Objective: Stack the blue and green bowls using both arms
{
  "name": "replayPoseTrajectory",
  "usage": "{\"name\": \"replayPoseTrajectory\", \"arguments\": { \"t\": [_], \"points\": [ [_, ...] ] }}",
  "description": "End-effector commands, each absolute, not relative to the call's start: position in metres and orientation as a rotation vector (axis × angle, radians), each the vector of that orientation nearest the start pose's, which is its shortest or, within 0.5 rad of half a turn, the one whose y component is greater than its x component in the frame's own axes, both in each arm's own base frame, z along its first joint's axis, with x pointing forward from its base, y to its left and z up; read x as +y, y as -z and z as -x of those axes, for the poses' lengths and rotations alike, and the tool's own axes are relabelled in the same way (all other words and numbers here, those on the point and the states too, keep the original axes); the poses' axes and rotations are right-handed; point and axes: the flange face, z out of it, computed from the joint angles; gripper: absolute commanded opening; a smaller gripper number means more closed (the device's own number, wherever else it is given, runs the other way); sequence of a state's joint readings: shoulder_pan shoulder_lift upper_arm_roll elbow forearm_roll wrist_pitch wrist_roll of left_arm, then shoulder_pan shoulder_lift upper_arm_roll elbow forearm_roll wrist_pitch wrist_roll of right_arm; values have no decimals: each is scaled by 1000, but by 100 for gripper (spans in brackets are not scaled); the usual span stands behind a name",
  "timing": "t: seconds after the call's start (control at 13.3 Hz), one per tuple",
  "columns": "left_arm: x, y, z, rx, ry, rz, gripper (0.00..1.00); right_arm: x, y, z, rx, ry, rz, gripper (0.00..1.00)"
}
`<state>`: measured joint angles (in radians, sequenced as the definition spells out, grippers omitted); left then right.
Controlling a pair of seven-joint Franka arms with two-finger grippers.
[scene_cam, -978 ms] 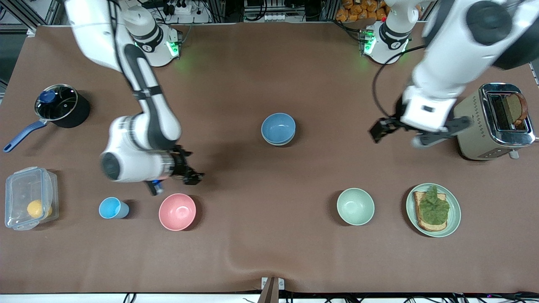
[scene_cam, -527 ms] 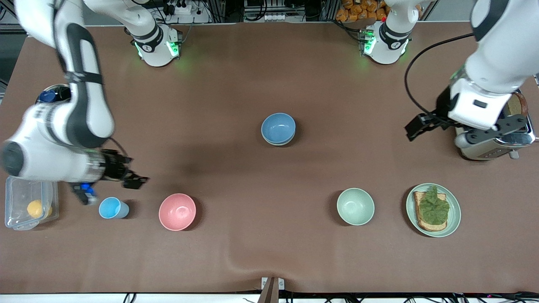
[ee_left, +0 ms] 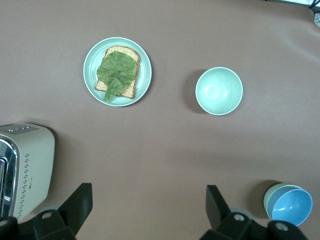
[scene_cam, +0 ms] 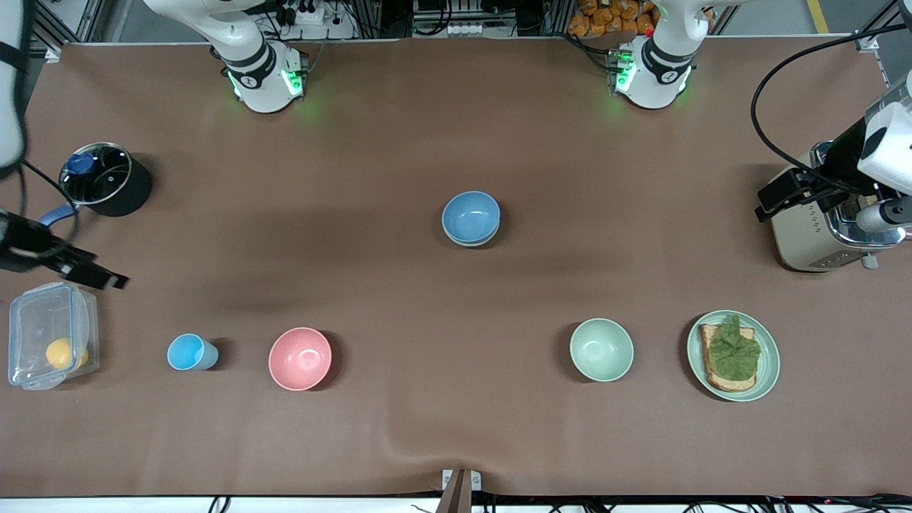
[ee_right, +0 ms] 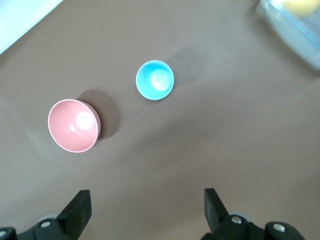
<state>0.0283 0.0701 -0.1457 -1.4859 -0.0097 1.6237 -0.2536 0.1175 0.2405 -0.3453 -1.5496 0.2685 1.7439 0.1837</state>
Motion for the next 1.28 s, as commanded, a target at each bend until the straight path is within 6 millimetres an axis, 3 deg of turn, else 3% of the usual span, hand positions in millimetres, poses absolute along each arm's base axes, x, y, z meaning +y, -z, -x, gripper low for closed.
{"name": "replayPoseTrajectory", "arguments": {
  "t": [0.0,0.23,0.38,0.6,1.2],
  "points": [
    [-54,-636,-574,-162,88,3184,100,-86,-572,-595,432,73,3043,100],
    [-48,-643,-567,-119,80,3171,100,-71,-621,-564,166,123,3064,100],
    [-51,-643,-564,-109,61,3169,100,-51,-644,-554,120,180,3054,100],
    [-50,-642,-559,-108,34,3170,100,-45,-650,-553,97,207,3057,100],
    [-55,-644,-550,-83,8,3163,100,-39,-635,-563,112,170,3060,100]
  ]
}}
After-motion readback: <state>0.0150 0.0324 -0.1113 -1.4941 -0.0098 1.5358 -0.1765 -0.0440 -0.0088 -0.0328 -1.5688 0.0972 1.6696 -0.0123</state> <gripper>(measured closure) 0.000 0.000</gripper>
